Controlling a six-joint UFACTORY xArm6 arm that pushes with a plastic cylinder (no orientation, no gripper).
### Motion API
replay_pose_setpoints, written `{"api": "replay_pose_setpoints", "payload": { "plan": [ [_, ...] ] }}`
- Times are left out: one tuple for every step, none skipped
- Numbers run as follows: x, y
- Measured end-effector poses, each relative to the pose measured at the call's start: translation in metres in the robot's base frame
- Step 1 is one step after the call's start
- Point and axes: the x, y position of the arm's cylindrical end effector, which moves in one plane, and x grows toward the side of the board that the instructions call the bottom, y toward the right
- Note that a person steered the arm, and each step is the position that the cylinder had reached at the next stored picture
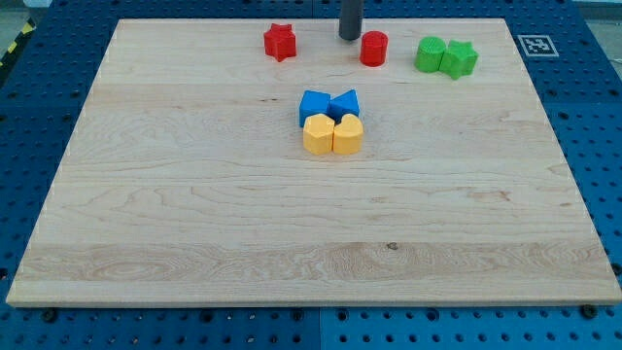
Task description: Push red circle below to the green star
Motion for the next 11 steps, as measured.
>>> {"api": "replay_pose_setpoints", "payload": {
  "plan": [
    [0.012,0.015],
    [0.034,0.016],
    [0.049,0.020],
    [0.049,0.020],
    [0.049,-0.008],
    [0.064,-0.006],
    [0.090,0.031],
    [0.102,0.046],
    [0.115,0.071],
    [0.120,0.078],
    [0.120,0.053]
  ]
}}
